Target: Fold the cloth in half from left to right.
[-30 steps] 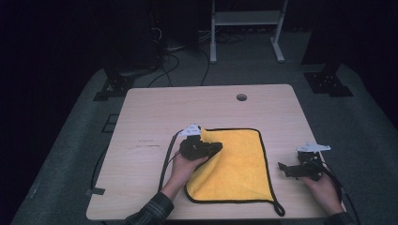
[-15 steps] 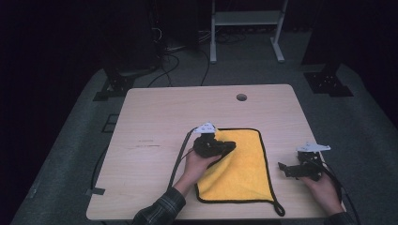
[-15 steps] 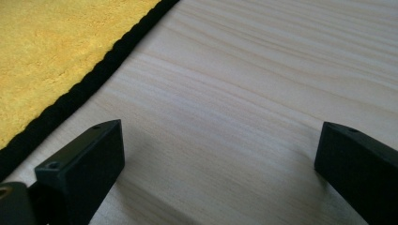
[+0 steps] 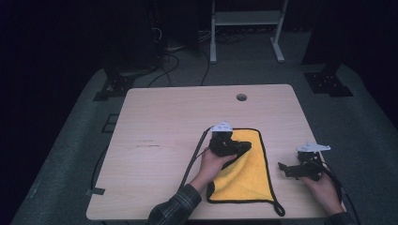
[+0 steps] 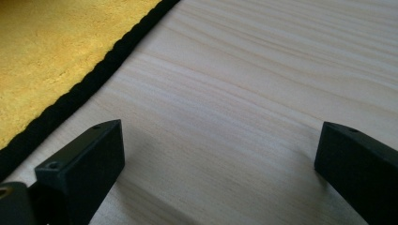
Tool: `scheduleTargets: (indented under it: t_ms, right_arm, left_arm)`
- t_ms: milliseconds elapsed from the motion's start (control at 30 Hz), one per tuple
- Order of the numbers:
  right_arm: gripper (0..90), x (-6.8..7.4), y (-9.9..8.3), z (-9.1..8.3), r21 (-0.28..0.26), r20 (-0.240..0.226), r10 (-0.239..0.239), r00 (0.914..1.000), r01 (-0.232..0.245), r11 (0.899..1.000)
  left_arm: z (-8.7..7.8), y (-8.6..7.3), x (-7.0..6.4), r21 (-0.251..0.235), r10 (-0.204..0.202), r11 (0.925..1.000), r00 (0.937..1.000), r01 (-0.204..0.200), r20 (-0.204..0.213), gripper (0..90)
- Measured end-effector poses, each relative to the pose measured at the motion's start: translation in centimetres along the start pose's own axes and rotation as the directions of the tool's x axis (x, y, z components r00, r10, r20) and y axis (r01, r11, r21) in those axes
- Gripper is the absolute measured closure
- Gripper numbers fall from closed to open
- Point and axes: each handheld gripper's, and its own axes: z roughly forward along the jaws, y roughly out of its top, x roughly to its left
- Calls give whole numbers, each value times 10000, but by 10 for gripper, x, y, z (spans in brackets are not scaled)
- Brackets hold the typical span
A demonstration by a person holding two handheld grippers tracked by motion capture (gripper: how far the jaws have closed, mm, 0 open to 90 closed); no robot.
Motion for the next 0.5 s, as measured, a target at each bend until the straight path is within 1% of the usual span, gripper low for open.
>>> scheduleTargets:
  t_ms: [67,100,267,500]
  right_arm:
    - [11,0,0,0,-1,2,-4,10000,4,10000]
    - [11,0,0,0,-1,1,-3,10000,3,10000]
    - [11,0,0,0,-8,-12,-27,10000,27,10000]
    - [11,0,0,0,-1,-30,-53,10000,53,10000]
  left_arm:
    - [6,0,-1,-3,-109,9999,9999,109,55,879]
    - [9,0,-1,54,-68,10000,10000,68,41,878]
    - [23,0,-2,225,-150,9996,9999,149,41,879]
    - [42,-2,-2,793,-205,9966,9998,202,22,879]
